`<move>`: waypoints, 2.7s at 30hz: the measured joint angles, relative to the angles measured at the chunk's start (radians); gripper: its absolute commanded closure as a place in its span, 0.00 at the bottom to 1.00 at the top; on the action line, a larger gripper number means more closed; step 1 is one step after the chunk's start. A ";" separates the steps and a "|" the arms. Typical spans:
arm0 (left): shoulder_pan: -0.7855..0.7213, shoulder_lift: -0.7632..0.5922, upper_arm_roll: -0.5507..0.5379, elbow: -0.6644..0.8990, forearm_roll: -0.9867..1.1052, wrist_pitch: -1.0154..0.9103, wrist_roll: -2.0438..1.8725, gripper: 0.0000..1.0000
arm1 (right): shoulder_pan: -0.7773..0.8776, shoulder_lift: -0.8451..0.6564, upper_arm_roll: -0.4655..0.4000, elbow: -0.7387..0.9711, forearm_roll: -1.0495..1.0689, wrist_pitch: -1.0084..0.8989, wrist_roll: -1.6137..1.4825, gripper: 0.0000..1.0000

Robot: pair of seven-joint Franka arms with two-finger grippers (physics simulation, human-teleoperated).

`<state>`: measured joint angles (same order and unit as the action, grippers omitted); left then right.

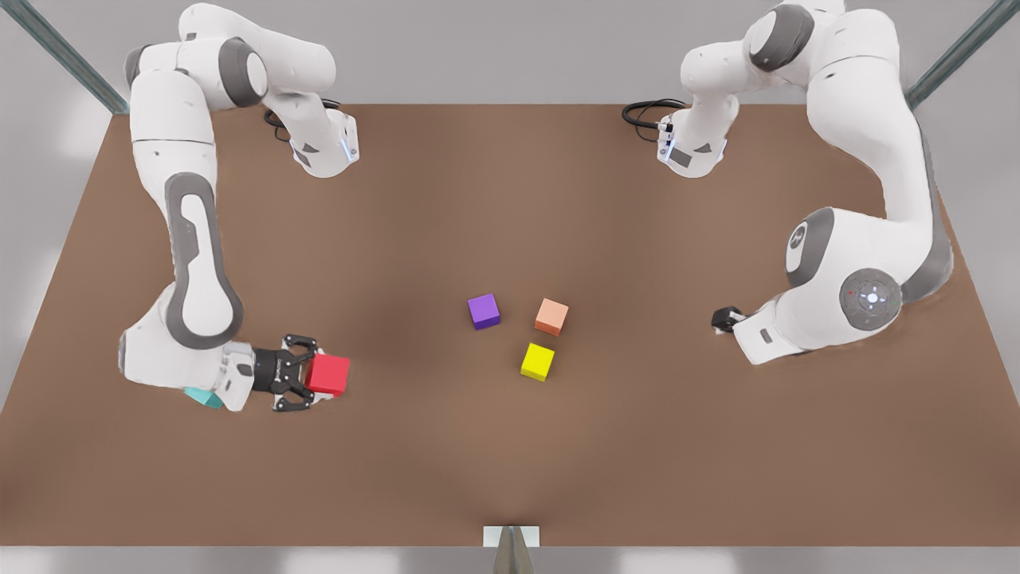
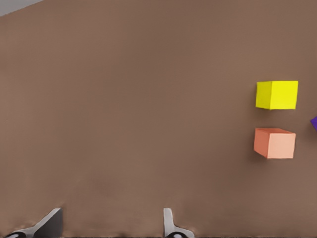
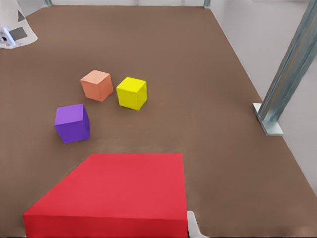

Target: Pick up red wooden cube and pass to hand red wooden cube and place in blue wooden cube

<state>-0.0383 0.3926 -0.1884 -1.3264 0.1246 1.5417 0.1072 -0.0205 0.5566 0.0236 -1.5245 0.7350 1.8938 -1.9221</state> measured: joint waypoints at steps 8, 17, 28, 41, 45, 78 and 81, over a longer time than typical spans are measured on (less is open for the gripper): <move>-0.162 -0.067 0.214 -0.074 -0.137 -0.006 -0.034 0.00 | -0.004 -0.040 -0.100 -0.093 -0.628 0.012 0.303 0.43; -0.153 -0.069 0.173 -0.053 -0.159 -0.075 -0.058 0.00 | -0.028 0.038 -0.165 -0.106 -0.846 0.264 0.523 0.42; -0.151 -0.068 0.173 -0.045 -0.163 -0.094 -0.075 0.00 | -0.061 0.108 -0.168 -0.090 -0.844 0.443 0.676 0.42; -0.154 -0.066 0.150 -0.045 -0.156 -0.119 -0.086 0.00 | -0.085 0.072 -0.161 -0.157 -0.833 0.433 0.748 0.41; -0.156 -0.065 0.150 -0.045 -0.155 -0.121 -0.089 0.00 | -0.080 0.073 -0.159 -0.157 -0.825 0.427 0.766 0.00; -0.158 -0.055 0.149 -0.036 -0.154 -0.122 -0.098 0.00 | -0.030 -0.103 -0.152 0.304 -0.683 -0.235 1.107 0.00; -0.158 -0.054 0.149 -0.036 -0.155 -0.122 -0.098 0.00 | -0.032 -0.270 -0.105 0.234 -0.730 -0.360 1.237 0.00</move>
<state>-0.1964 0.3383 -0.0392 -1.3626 -0.0304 1.4197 0.0090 -0.0521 0.2867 -0.0810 -1.2906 0.0048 1.5338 -0.6851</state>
